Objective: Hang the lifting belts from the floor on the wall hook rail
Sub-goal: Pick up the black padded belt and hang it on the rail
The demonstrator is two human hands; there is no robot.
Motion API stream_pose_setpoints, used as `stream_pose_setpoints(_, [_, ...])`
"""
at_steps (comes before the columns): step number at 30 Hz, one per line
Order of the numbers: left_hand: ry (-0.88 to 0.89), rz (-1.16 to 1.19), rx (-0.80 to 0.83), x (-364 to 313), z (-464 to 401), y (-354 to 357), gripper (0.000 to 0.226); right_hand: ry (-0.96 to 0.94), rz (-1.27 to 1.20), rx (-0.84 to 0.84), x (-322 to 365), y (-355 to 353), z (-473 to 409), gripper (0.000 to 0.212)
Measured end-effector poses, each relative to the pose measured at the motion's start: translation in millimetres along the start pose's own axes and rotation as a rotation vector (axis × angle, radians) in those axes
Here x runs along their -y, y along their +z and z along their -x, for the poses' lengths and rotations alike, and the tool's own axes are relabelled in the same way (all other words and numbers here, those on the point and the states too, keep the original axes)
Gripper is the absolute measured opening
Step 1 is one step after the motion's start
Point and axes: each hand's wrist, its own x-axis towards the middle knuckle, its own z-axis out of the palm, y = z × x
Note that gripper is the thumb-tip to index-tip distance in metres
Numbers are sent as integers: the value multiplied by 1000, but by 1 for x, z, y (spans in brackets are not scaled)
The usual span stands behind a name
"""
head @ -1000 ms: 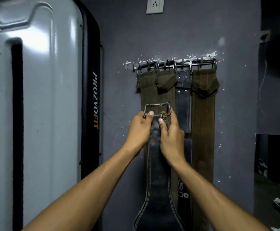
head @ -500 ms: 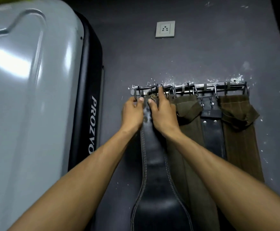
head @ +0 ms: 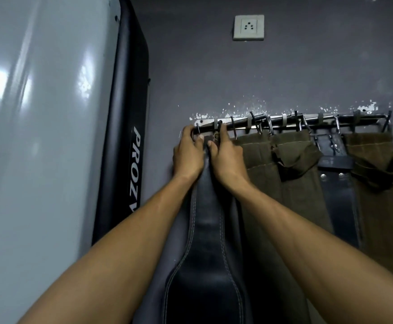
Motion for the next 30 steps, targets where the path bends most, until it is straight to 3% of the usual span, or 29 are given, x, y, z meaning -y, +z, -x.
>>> stream_pose_setpoints(5, [-96, 114, -51, 8, 43, -2, 17, 4, -185, -153, -23, -1, 70, 47])
stream_pose_setpoints(7, [-166, 66, 11, 25, 79, -3, 38, 47, -204, -209, -34, -2, 94, 37])
stream_pose_setpoints(10, [-221, -29, 152, 49, 129, -10, 62, 141, -106, -105, -48, 5, 123, 32])
stream_pose_setpoints(12, [-221, -22, 158, 55, 141, -10, 61, 192, -133, -15, -52, 12, 136, 37])
stream_pose_setpoints(16, [-263, 26, 154, 45, 143, -6, 58, 188, -209, -84, -51, 10, 144, 35])
stream_pose_setpoints(19, [-276, 115, 221, 42, 151, -13, 59, 181, -269, -41, -49, 0, 148, 39])
stream_pose_setpoints(24, [-346, 149, 435, 72, 218, -40, 34, 304, -178, 301, -84, -33, 215, 41])
stream_pose_setpoints(27, [-468, 379, 359, 83, 260, -49, 23, 378, -336, 229, -91, -40, 251, 29])
stream_pose_setpoints(30, [-498, 452, 276, 69, 263, -52, 15, 411, -447, 177, -85, -40, 253, 26])
